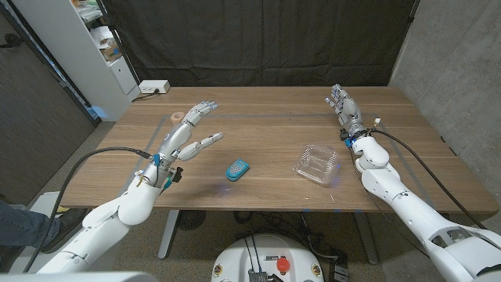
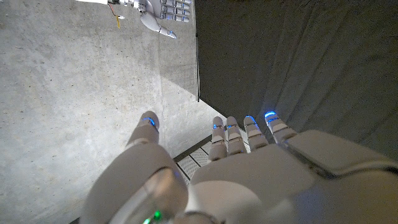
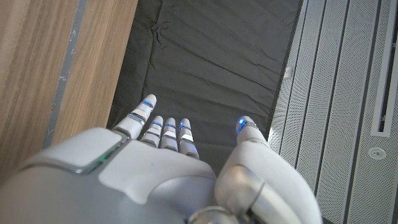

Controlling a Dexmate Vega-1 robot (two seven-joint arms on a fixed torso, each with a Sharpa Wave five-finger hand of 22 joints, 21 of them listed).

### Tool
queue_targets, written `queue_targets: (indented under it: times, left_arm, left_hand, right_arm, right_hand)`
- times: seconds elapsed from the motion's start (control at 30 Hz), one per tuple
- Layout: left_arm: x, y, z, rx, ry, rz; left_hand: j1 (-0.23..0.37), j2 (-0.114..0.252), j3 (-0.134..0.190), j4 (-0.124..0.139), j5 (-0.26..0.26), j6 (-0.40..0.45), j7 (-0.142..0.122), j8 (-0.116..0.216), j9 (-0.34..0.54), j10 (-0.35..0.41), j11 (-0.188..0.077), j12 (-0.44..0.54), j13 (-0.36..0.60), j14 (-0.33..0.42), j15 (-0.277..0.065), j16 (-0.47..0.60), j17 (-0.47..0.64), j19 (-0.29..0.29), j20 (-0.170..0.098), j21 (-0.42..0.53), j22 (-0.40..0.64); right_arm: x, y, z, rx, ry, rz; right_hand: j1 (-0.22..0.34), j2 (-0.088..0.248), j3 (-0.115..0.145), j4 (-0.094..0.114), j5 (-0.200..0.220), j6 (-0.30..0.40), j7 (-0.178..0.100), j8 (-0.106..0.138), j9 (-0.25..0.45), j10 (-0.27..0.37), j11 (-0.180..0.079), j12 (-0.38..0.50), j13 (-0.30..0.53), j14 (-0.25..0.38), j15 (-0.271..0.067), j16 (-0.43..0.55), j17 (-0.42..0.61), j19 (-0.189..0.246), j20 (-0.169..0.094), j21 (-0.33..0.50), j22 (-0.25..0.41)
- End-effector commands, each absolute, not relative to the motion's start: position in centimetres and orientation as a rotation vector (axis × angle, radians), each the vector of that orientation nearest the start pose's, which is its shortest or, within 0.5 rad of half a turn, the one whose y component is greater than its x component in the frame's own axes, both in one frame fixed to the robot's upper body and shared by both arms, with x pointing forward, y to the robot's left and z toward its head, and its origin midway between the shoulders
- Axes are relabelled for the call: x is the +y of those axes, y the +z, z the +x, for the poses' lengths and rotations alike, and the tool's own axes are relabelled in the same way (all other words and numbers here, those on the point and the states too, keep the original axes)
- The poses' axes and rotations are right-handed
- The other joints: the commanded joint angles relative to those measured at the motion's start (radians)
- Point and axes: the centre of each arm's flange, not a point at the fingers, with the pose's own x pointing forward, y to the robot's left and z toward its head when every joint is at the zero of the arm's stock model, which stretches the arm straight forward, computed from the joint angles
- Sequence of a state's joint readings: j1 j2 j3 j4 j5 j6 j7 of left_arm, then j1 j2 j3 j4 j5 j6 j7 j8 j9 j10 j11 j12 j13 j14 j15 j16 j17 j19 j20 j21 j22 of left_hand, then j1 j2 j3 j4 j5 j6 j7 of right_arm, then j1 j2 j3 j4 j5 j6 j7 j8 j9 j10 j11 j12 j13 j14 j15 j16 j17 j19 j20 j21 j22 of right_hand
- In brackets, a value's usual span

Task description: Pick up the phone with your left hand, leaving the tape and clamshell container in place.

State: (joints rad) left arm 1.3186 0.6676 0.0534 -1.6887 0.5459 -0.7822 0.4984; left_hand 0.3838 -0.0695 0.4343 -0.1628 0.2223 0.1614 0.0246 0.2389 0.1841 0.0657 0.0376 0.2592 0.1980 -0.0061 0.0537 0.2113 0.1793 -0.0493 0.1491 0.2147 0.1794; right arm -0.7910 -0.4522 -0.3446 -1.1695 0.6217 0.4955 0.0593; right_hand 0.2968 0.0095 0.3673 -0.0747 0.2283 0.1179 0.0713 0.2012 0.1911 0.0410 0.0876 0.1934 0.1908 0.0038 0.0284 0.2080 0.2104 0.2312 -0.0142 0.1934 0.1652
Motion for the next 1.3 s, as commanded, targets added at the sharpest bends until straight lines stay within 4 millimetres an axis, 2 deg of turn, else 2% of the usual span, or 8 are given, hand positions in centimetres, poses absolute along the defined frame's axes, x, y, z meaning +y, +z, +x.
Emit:
queue_targets:
  times: [0.03,0.5,0.6,0.7,0.87,1.3]
  left_arm:
    - [28.4,-5.9,46.5,-1.275,-0.001,0.974]
    - [27.8,-6.3,46.5,-1.196,0.018,1.077]
    - [27.6,-6.3,46.5,-1.173,0.011,1.108]
    - [27.3,-6.2,46.3,-1.174,0.015,1.135]
    - [27.2,-6.3,46.0,-1.168,0.02,1.159]
    - [27.1,-6.3,45.7,-1.115,0.018,1.234]
  left_hand:
    - [0.016,-0.002,-0.004,-0.001,0.01,0.011,-0.001,0.002,0.001,0.014,0.0,0.006,0.005,0.014,0.006,0.004,0.003,0.016,0.02,0.009,0.001]
    - [0.034,-0.026,-0.015,-0.001,0.017,0.019,-0.005,-0.005,0.003,0.032,-0.001,0.009,0.008,0.051,0.013,0.009,0.004,0.063,0.057,0.02,0.004]
    - [0.036,-0.029,-0.017,0.0,0.018,0.019,-0.005,-0.007,0.003,0.034,-0.001,0.01,0.008,0.058,0.017,0.01,0.005,0.072,0.059,0.023,0.005]
    - [0.041,-0.036,-0.021,0.001,0.02,0.015,-0.01,-0.011,0.004,0.033,0.015,0.008,0.01,0.069,0.022,0.011,0.005,0.093,0.062,0.029,0.008]
    - [0.051,-0.045,-0.024,0.0,0.023,0.002,-0.015,-0.019,0.004,0.026,0.022,0.004,0.011,0.07,0.026,0.008,0.006,0.114,0.063,0.034,0.009]
    - [0.084,-0.06,-0.03,-0.004,0.031,-0.037,-0.024,-0.035,0.005,0.007,0.022,-0.006,0.013,0.081,0.038,0.006,0.007,0.166,0.066,0.048,0.012]
  right_arm:
    - [-30.7,-1.2,65.2,-0.749,0.159,0.064]
    - [-31.0,-2.0,65.0,-0.747,0.149,0.079]
    - [-31.0,-2.1,65.1,-0.744,0.151,0.08]
    - [-31.0,-2.2,65.2,-0.743,0.153,0.081]
    - [-31.0,-2.2,65.2,-0.742,0.153,0.081]
    - [-30.7,-1.7,65.3,-0.743,0.157,0.078]
  right_hand:
    - [0.002,0.002,-0.001,-0.003,-0.001,0.01,-0.01,0.0,0.002,0.008,0.004,0.009,0.003,0.007,0.002,0.004,0.003,0.006,0.007,-0.002,0.005]
    - [0.001,0.005,-0.005,-0.003,-0.004,0.019,-0.012,0.003,0.002,0.017,0.004,0.012,0.003,0.013,0.002,0.007,0.004,0.007,0.008,-0.002,0.005]
    - [0.001,0.006,-0.005,-0.004,-0.004,0.019,-0.013,0.003,0.002,0.017,0.004,0.011,0.003,0.013,0.002,0.007,0.004,0.007,0.008,-0.002,0.005]
    - [0.001,0.006,-0.006,-0.004,-0.005,0.02,-0.013,0.003,0.002,0.017,0.004,0.011,0.003,0.013,0.002,0.007,0.004,0.008,0.008,-0.002,0.005]
    - [0.0,0.007,-0.007,-0.004,-0.006,0.019,-0.013,0.002,0.002,0.018,0.005,0.011,0.003,0.018,0.0,0.009,0.004,0.011,0.008,-0.001,0.005]
    - [-0.001,0.011,-0.011,-0.005,-0.009,0.018,-0.017,0.001,0.002,0.025,0.005,0.013,0.003,0.034,-0.002,0.016,0.006,0.029,0.003,0.006,0.005]
